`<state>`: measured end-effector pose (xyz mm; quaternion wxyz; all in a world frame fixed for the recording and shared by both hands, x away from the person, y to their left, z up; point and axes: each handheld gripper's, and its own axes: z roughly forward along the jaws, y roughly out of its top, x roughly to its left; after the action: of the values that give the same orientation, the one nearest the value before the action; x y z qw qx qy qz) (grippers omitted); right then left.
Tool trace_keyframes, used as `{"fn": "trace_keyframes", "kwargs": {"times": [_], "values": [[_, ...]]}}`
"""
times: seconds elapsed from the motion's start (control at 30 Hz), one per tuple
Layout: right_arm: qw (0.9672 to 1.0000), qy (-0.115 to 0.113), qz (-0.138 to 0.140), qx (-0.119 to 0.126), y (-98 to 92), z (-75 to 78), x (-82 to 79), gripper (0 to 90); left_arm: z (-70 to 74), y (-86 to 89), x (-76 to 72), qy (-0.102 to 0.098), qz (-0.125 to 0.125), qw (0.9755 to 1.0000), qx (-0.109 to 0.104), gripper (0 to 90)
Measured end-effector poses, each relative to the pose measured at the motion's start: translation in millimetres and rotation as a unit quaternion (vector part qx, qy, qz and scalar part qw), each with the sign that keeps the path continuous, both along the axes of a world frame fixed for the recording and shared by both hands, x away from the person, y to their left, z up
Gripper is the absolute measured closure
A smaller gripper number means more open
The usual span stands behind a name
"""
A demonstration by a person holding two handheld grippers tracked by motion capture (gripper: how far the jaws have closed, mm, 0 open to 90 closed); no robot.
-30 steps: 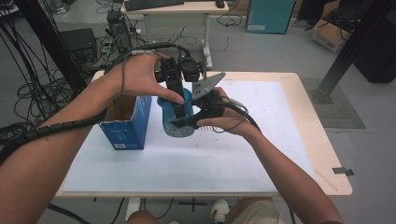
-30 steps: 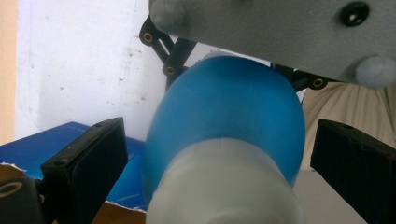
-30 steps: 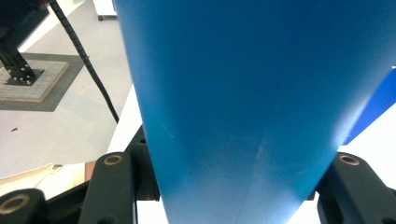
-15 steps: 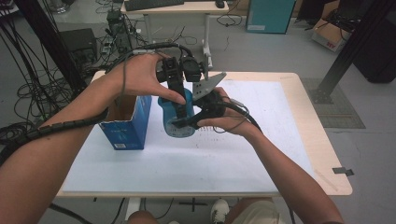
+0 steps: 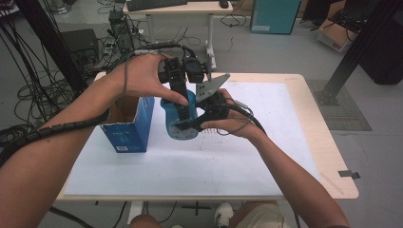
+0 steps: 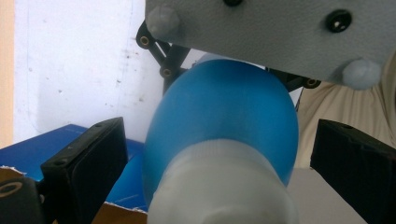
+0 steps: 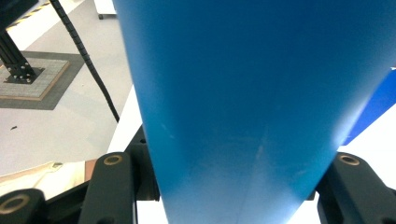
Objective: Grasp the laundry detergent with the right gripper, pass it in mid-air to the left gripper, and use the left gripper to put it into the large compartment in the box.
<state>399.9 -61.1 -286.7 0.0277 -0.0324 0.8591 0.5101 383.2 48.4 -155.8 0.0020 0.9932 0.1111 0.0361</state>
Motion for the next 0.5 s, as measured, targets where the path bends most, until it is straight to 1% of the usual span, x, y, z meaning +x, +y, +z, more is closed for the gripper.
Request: {"fn": "trace_keyframes", "kwargs": {"times": [0.03,0.07,0.1,0.17,0.23,0.27,0.33,0.43,0.5], "values": [[1.0000,0.001,0.000,0.000,-0.1,0.1,-0.1,43.4,-0.3,0.0,0.1,-0.004,-0.004,1.0000,0.004,4.4],[1.0000,0.001,-0.001,0.000,-0.2,0.3,0.0,43.4,-0.3,-0.2,0.2,0.000,-0.004,1.0000,0.004,4.4],[1.0000,0.002,-0.001,0.001,-0.4,0.5,-0.2,43.4,-0.8,-0.2,-0.1,-0.003,-0.004,1.0000,0.003,4.4],[1.0000,0.003,0.000,0.001,-0.6,0.9,-0.4,43.4,-0.9,-0.4,0.3,0.000,-0.005,1.0000,0.005,4.5],[1.0000,0.002,-0.001,0.001,-0.9,1.2,-0.6,43.4,-0.7,-0.6,0.4,-0.001,-0.005,1.0000,0.005,4.5],[1.0000,0.002,-0.001,0.000,-1.1,1.3,-0.5,43.4,-0.5,-0.6,0.7,-0.002,-0.009,0.9999,0.006,4.5],[1.0000,0.002,-0.002,0.000,-1.5,1.4,-0.6,43.4,-0.4,-0.9,0.5,0.002,-0.007,1.0000,0.003,4.5],[1.0000,0.004,-0.001,0.001,-2.2,1.7,-0.2,43.4,-1.3,-1.3,0.1,0.001,-0.008,0.9999,0.007,4.7],[1.0000,0.003,-0.002,0.001,-2.6,2.1,0.0,43.4,-1.0,-1.2,0.4,0.001,-0.007,1.0000,0.005,4.8]]}}
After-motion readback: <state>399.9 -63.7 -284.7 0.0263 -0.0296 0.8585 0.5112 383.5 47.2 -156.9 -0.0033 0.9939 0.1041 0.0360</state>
